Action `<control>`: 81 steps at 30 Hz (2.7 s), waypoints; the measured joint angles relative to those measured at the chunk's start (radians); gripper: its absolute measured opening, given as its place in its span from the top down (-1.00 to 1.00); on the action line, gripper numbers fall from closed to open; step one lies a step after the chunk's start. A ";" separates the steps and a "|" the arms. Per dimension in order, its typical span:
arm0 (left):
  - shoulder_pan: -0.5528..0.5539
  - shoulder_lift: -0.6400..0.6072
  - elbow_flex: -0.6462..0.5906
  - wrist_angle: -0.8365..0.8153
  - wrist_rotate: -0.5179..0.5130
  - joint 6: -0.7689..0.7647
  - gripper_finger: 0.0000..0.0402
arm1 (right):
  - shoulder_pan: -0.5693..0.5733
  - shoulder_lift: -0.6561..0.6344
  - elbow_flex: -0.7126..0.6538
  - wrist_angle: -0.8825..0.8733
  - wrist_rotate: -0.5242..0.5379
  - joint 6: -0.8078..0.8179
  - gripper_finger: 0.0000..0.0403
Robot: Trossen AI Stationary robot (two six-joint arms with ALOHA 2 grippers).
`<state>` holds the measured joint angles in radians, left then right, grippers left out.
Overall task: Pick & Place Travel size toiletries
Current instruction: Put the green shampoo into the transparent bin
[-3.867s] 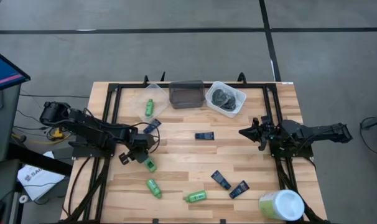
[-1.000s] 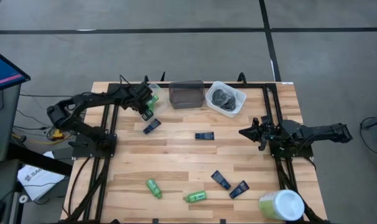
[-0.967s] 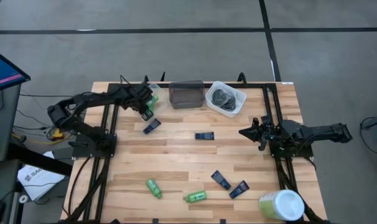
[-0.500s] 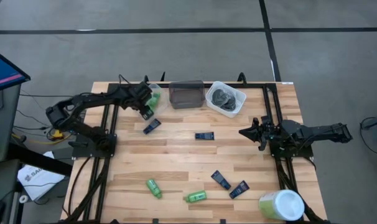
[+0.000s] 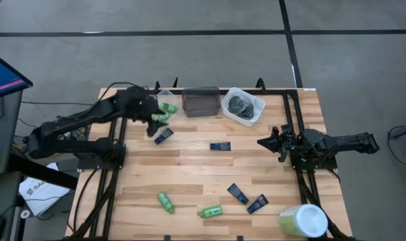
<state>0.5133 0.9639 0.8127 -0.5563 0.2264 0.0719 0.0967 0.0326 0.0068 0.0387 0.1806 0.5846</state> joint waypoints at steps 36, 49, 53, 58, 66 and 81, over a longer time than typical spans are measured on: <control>-1.098 0.471 0.000 0.419 -0.114 -0.050 -0.32 | 0.000 0.000 0.000 0.000 0.000 0.000 1.00; -1.158 0.709 -0.001 0.539 -0.114 -0.054 -0.32 | 0.000 0.000 0.000 0.000 0.000 0.000 1.00; -1.175 0.751 -0.001 0.552 -0.149 -0.054 -0.32 | 0.000 0.000 0.000 0.000 0.000 0.000 1.00; -1.177 0.780 -0.001 0.555 -0.181 -0.054 -0.32 | 0.000 0.000 0.000 0.000 0.000 0.000 1.00; -1.176 0.787 -0.001 0.505 -0.231 -0.054 -0.19 | 0.000 0.000 0.000 0.000 0.000 0.000 1.00; -1.176 0.785 0.000 0.489 -0.247 -0.055 0.16 | 0.000 0.000 0.000 0.000 0.000 0.000 1.00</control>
<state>-0.6628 1.7493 0.8131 -0.0677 -0.0209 0.0174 0.0967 0.0325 0.0067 0.0387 0.1806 0.5845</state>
